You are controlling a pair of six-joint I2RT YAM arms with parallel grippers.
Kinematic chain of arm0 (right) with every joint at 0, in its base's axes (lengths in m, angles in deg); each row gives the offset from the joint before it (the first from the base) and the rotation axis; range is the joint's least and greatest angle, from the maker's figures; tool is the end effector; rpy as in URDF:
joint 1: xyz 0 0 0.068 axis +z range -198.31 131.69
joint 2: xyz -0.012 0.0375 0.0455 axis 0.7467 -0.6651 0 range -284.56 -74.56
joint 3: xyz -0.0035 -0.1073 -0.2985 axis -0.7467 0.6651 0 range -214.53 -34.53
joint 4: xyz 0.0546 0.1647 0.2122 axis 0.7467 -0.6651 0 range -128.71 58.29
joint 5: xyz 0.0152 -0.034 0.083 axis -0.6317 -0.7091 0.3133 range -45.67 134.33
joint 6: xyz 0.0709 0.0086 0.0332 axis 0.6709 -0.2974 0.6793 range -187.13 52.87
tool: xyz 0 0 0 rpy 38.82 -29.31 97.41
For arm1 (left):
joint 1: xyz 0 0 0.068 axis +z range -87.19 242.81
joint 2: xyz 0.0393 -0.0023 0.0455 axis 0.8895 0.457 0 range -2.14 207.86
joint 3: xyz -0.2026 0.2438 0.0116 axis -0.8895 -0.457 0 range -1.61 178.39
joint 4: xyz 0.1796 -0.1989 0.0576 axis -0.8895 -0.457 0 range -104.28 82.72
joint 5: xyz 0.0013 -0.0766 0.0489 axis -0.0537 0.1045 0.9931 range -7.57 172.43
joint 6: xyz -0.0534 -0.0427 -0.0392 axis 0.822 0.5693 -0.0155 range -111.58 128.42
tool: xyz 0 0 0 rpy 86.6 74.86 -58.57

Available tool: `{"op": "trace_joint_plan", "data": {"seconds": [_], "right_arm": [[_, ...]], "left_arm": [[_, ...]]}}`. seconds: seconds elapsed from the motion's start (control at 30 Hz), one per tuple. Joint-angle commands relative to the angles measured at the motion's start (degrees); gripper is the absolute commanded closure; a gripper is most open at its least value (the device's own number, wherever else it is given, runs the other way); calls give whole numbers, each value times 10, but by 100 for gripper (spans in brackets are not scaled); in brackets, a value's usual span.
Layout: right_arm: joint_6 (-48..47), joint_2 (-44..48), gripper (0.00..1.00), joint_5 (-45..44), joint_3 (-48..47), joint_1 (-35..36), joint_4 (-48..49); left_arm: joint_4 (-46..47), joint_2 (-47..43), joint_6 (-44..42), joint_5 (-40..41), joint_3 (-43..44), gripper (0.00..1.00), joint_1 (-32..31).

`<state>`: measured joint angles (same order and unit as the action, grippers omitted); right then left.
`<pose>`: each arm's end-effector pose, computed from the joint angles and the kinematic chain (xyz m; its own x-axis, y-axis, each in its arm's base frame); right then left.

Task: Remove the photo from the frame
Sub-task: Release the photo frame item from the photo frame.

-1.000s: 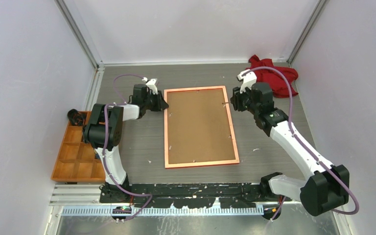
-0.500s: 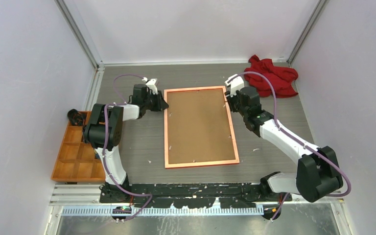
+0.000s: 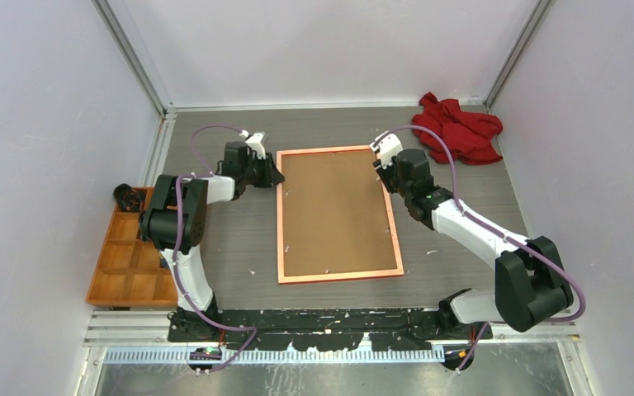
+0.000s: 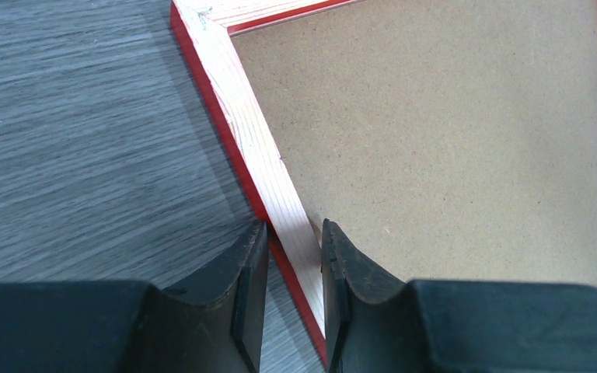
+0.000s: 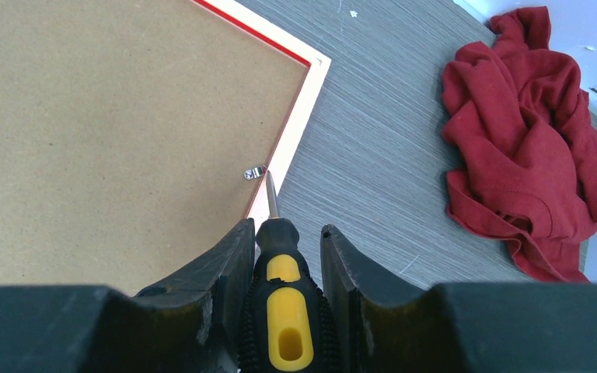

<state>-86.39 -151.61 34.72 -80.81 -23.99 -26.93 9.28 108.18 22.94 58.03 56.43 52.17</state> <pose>0.3053 0.1255 0.2730 -0.2882 -0.4873 -0.8243 -0.3861 0.8469 -0.3657 0.4304 -0.1092 0.1570 -0.6803 -0.1044 -0.7255 0.3380 0.8336 -0.4370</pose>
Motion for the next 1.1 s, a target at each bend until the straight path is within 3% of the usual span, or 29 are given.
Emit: {"op": "trace_joint_plan", "data": {"seconds": [0.0,0.5,1.07], "right_arm": [[-17,-3,99,-14,-11,1,17],[24,31,99,25,-17,0,-4],[3,0,99,-22,-18,8,10]], "left_arm": [[-10,-16,-20,-35,-9,78,0],[-10,-15,-19,-35,-9,79,0],[-10,-15,-19,-36,-8,78,1]]}}
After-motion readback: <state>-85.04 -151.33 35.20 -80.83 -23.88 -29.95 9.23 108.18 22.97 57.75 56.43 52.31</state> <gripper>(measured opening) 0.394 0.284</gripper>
